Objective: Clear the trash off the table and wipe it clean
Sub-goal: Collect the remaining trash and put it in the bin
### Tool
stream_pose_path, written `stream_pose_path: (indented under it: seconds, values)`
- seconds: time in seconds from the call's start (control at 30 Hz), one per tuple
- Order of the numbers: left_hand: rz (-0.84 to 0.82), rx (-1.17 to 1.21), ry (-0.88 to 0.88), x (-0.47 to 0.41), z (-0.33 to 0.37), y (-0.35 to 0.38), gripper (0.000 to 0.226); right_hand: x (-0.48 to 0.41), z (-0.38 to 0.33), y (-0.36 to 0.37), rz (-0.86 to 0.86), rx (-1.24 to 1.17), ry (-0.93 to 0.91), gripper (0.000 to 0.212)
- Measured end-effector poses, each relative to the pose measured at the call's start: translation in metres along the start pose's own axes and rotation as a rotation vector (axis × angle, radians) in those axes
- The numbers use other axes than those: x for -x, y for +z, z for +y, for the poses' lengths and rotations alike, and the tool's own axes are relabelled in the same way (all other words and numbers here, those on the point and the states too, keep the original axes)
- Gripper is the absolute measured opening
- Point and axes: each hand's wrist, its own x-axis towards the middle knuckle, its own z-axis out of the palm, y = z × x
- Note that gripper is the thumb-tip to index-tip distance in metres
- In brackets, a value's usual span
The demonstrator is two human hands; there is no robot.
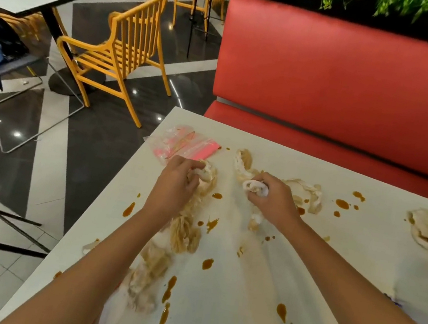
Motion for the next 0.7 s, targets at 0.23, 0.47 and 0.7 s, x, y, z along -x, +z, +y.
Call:
stream_pose_path:
  seconds: [0.23, 0.47, 0.7]
  values:
    - [-0.224, -0.228, -0.121, -0.039, -0.01, 0.051, 0.036, 0.008, -0.009, -0.036, 0.114, -0.092, 0.0, 0.016]
    - [-0.36, -0.566, -0.173, -0.037, -0.012, 0.071, 0.048, -0.002, -0.009, -0.036, 0.11, -0.072, -0.022, 0.016]
    - [-0.342, -0.398, -0.059, -0.031, -0.011, 0.062, 0.04, -0.042, -0.007, -0.012, 0.047, 0.045, 0.032, 0.025]
